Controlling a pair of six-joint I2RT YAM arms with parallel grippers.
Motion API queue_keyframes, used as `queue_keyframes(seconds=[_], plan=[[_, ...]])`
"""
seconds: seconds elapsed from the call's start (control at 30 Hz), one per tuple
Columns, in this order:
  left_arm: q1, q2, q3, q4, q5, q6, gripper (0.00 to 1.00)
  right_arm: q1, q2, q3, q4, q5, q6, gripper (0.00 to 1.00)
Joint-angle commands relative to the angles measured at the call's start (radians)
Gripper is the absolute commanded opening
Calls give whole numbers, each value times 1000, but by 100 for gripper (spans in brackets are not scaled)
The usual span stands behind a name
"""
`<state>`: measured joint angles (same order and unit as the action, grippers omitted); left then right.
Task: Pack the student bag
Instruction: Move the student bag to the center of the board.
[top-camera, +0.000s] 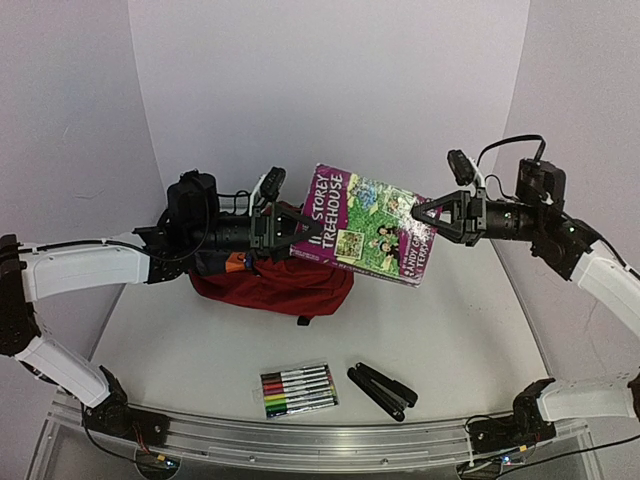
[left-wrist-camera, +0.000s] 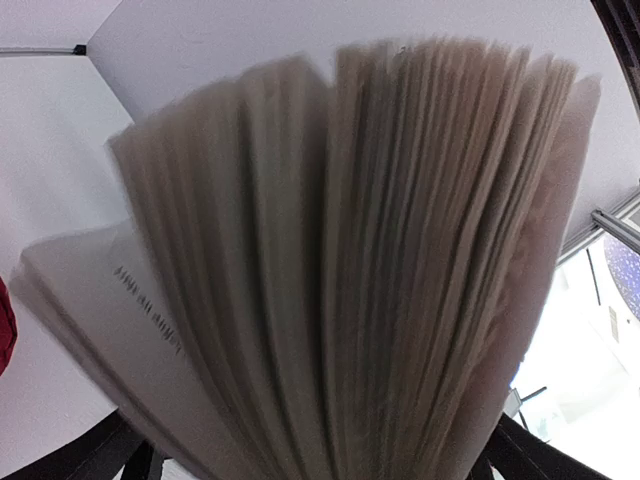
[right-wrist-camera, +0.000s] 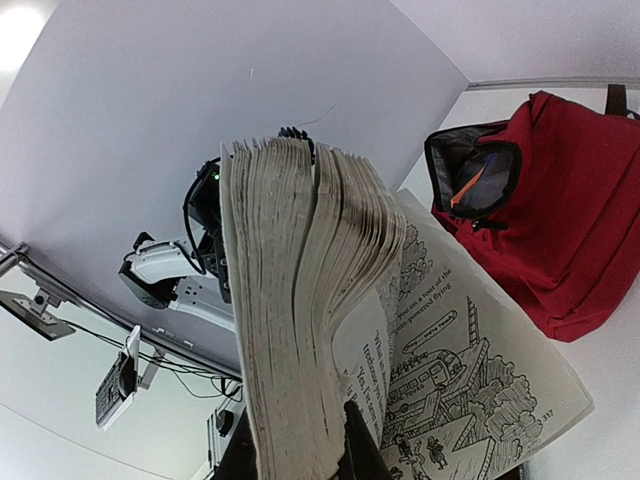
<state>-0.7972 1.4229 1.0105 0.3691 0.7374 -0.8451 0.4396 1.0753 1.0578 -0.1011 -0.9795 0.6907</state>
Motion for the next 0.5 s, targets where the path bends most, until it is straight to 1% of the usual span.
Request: queue_keyframes(seconds=[0.0,0.1,0.2,0.47], plan=[[11,21,91,77,53,-18,96,21,23,1,145,-56,11,0],[13,43,118,74,76,-23,92,34,48,-1,147,-53,0,0],[16,59,130,75,96,-25,82,38,72,-4,147,-43,-11,0],[54,30,71,75,97,-39,42,37,116,-2,147,-19,-35,0]])
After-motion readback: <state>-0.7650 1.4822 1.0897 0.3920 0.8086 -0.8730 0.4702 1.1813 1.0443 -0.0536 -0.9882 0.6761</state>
